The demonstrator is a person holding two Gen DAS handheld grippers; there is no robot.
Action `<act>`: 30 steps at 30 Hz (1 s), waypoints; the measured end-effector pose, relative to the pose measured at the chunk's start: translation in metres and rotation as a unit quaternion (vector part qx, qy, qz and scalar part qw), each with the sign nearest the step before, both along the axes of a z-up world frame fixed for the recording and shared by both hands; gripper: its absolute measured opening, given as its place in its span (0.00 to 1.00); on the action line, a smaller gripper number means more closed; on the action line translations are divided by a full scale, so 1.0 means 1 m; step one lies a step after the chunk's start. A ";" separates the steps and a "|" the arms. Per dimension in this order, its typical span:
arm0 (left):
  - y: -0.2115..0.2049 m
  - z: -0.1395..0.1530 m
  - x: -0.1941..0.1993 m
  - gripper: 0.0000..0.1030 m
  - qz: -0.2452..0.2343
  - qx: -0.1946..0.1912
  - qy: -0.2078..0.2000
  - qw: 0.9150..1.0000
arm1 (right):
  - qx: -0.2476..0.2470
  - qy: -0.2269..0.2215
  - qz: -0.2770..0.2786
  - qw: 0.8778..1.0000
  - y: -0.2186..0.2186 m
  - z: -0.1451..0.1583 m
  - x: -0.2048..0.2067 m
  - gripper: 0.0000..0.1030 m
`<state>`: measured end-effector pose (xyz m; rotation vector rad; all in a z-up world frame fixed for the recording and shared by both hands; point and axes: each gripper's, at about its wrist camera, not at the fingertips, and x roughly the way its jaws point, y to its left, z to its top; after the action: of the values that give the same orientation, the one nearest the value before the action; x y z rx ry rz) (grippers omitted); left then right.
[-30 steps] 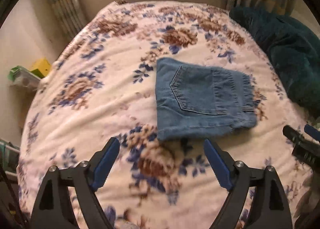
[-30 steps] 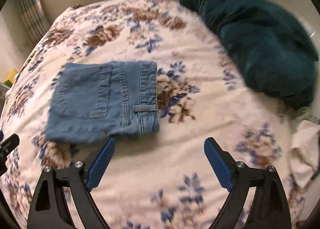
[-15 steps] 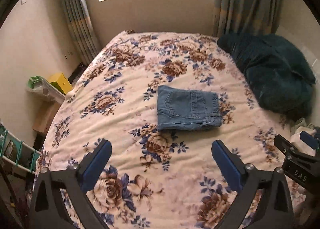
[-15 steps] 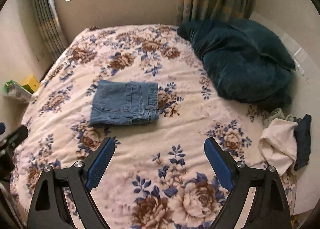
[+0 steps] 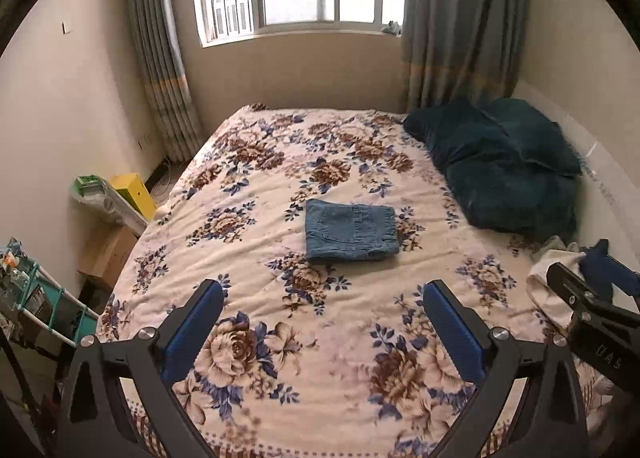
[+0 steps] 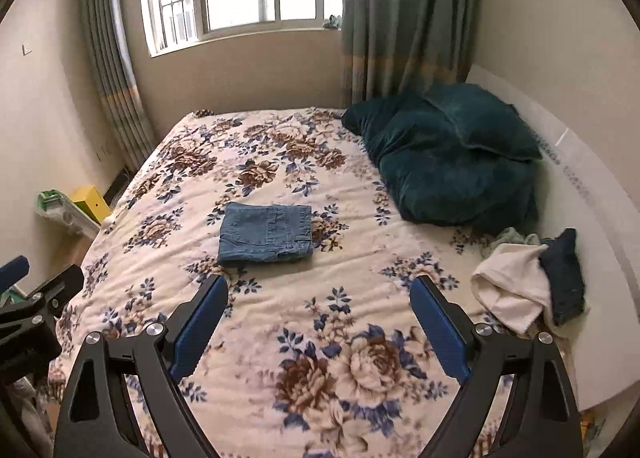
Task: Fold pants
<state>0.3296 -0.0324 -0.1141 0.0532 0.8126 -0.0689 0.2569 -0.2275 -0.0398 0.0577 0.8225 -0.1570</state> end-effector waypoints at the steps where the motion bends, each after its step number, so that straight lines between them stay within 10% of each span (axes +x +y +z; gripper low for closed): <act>1: 0.001 0.008 -0.012 1.00 -0.001 0.002 -0.004 1.000 | -0.001 -0.003 0.000 1.000 0.002 0.008 -0.014 0.92; 14: 0.027 0.074 -0.123 1.00 -0.008 0.003 -0.041 0.999 | 0.009 -0.049 -0.009 0.999 0.026 0.105 -0.173 0.92; 30: 0.008 0.098 -0.131 1.00 0.015 0.013 -0.044 0.999 | 0.014 -0.059 0.027 0.998 0.019 0.141 -0.184 0.92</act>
<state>0.1984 -0.0241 -0.0157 0.0675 0.7270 -0.0271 0.0733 -0.2081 0.1013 0.0707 0.7080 -0.0903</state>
